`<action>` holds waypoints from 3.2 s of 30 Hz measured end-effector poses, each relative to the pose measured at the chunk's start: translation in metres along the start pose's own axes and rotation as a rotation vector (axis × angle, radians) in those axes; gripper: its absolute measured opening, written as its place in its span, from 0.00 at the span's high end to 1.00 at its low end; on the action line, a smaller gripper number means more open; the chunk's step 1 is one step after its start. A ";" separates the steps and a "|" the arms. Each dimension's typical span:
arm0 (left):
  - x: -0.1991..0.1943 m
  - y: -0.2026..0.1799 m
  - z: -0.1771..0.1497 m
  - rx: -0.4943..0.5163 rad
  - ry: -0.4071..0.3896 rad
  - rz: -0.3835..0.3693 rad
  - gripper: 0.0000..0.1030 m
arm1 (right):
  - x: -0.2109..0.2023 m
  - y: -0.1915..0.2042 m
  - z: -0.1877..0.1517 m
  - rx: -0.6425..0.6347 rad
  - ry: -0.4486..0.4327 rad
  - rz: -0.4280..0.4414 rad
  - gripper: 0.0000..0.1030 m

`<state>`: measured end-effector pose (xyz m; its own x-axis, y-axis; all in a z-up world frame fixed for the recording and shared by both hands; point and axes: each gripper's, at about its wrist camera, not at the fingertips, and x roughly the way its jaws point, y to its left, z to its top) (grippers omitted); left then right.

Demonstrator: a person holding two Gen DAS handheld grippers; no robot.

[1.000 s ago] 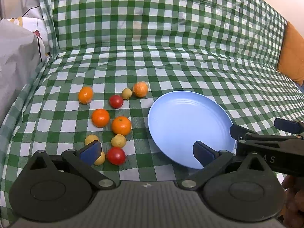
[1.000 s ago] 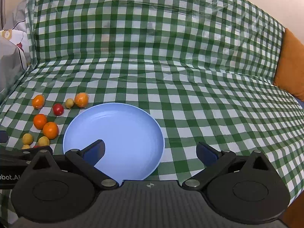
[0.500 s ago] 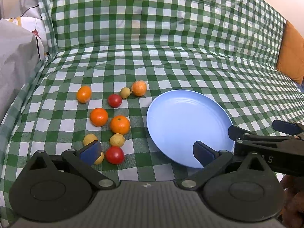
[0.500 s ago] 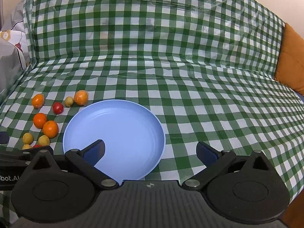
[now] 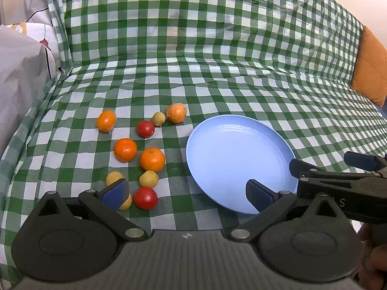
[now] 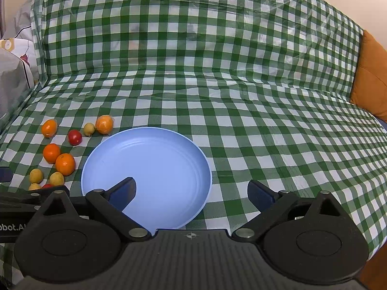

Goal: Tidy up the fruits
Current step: 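Move both tools toward the fruit cluster beside the light blue plate, then grasp a red tomato with the right tool while the left tool grasps a yellow fruit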

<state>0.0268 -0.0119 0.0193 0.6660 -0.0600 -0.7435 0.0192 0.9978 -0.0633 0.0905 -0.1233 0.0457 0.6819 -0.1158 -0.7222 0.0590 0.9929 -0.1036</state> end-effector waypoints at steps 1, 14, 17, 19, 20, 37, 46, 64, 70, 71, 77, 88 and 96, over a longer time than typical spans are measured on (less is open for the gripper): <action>0.000 0.001 0.000 0.000 0.000 -0.001 0.01 | 0.000 0.000 -0.001 -0.001 -0.002 0.001 0.05; 0.001 0.001 -0.001 0.018 -0.008 -0.017 0.01 | -0.003 0.002 -0.003 -0.006 -0.029 0.013 0.21; 0.000 0.001 -0.001 0.027 -0.012 -0.027 0.04 | -0.003 0.003 -0.003 -0.002 -0.032 0.018 0.30; 0.000 0.000 -0.002 0.037 -0.015 -0.032 0.08 | -0.004 0.003 -0.004 -0.001 -0.035 0.017 0.37; 0.000 0.000 -0.002 0.042 -0.018 -0.032 0.10 | -0.004 0.002 -0.004 0.001 -0.035 0.018 0.38; -0.028 0.085 0.055 0.055 -0.106 -0.106 0.77 | -0.020 0.011 0.001 0.109 -0.121 0.145 0.68; 0.000 0.178 0.052 -0.314 0.015 -0.087 0.77 | -0.012 0.051 0.003 0.098 -0.105 0.339 0.68; 0.073 0.144 0.045 -0.192 0.255 -0.093 0.58 | 0.055 0.157 -0.022 -0.158 0.111 0.456 0.67; 0.089 0.131 0.043 -0.134 0.298 -0.037 0.58 | 0.064 0.161 -0.019 -0.170 0.130 0.474 0.67; 0.092 0.129 0.042 -0.124 0.307 -0.028 0.58 | 0.066 0.163 -0.020 -0.174 0.134 0.475 0.66; 0.095 0.121 0.040 -0.060 0.295 -0.002 0.75 | 0.066 0.167 -0.022 -0.190 0.130 0.497 0.70; 0.088 0.126 0.043 -0.061 0.270 0.017 0.75 | 0.060 0.161 -0.026 -0.210 0.130 0.463 0.70; 0.071 0.124 0.049 -0.061 0.199 0.014 0.75 | 0.041 0.139 -0.016 -0.153 0.034 0.451 0.70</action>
<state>0.1132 0.1095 -0.0084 0.5053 -0.0560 -0.8612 -0.0385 0.9954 -0.0873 0.1154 0.0093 -0.0090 0.5905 0.3221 -0.7400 -0.3470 0.9292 0.1275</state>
